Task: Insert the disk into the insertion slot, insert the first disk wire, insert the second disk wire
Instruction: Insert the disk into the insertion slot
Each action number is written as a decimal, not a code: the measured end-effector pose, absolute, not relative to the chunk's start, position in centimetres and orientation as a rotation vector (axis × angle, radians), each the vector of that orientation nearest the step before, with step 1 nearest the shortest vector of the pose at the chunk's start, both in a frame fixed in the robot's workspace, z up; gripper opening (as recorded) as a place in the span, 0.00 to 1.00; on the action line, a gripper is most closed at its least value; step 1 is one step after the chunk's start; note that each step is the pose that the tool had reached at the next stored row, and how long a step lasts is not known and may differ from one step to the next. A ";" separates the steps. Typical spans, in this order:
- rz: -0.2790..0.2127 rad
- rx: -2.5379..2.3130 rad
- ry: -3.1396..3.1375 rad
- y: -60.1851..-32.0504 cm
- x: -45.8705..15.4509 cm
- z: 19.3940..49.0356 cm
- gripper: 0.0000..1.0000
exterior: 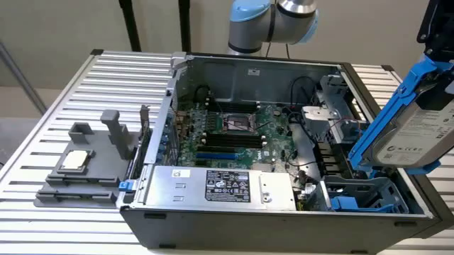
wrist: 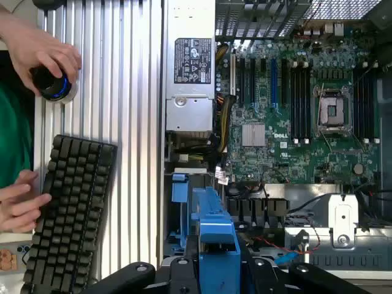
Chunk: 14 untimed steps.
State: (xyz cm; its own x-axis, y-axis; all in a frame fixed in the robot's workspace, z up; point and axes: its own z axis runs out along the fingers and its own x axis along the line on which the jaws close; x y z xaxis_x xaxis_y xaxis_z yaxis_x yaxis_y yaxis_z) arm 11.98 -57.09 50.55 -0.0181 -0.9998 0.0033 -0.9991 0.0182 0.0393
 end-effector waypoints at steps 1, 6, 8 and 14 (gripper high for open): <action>-0.040 2.180 -2.220 -57.1 12.0 50.6 0.33; -0.040 2.180 -2.220 -57.1 12.0 50.6 0.33; -0.040 2.180 -2.220 -57.1 12.0 50.6 0.33; -0.039 2.182 -2.222 -57.1 12.0 50.4 0.33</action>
State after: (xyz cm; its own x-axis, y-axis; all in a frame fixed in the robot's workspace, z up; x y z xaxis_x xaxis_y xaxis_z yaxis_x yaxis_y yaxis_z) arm 11.96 -57.12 50.41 -0.0180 -0.9998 0.0015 -0.9992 0.0181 0.0370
